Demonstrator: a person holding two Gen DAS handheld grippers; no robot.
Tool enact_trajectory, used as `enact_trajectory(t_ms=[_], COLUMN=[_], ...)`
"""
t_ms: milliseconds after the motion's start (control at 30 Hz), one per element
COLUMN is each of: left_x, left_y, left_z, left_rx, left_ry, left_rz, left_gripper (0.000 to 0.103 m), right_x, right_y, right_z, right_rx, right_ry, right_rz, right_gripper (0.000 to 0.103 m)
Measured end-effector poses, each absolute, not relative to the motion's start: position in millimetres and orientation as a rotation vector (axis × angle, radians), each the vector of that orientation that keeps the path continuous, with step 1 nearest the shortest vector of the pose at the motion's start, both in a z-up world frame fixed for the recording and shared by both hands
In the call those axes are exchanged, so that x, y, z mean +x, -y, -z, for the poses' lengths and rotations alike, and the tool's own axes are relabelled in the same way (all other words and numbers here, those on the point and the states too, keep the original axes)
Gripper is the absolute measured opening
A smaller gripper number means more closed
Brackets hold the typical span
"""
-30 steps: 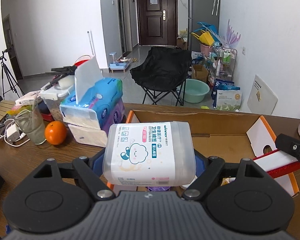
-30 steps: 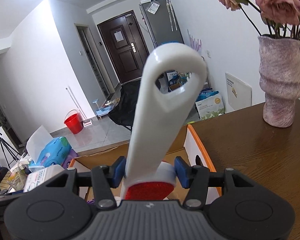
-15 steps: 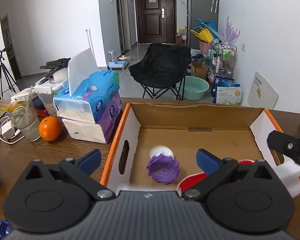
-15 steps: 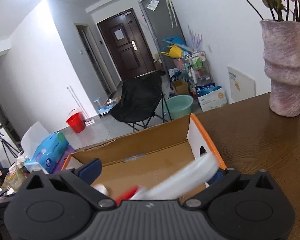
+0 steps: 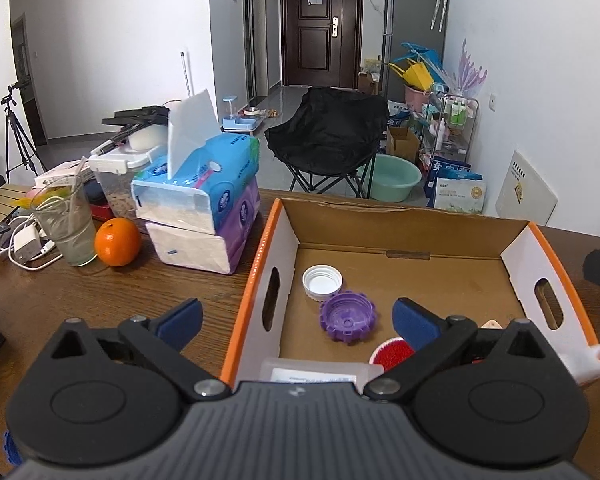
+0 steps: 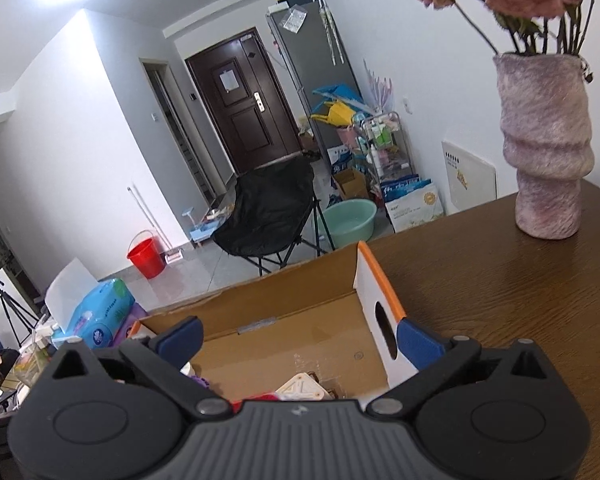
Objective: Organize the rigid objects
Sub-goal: 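Withdraw both open tools up and away from the box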
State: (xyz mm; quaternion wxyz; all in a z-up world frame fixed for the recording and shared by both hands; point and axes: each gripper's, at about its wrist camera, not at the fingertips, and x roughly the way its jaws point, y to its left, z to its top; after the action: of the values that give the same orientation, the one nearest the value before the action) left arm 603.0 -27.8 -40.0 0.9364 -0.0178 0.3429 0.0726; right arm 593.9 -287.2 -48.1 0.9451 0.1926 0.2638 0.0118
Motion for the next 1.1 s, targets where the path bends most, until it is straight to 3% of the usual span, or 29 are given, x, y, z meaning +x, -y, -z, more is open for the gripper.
enact_trajectory(t_ms=[700, 1100], left_x=[494.0, 419.4], left_y=[8.0, -9.0], left_z=[-20.6, -20.9], left_rx=[-0.057, -0.056], left_ry=[-0.606, -0.604], left_rz=[-0.109, -0.102], left_gripper=[0.103, 0.103], right_x=[501.3, 413.0], right_y=[274.1, 253.2], right_z=[-31.3, -36.3], right_rx=[0.245, 0.131], right_ry=[-0.470, -0.479], right_rz=[-0.091, -0.145], right_gripper=[0.103, 0.103])
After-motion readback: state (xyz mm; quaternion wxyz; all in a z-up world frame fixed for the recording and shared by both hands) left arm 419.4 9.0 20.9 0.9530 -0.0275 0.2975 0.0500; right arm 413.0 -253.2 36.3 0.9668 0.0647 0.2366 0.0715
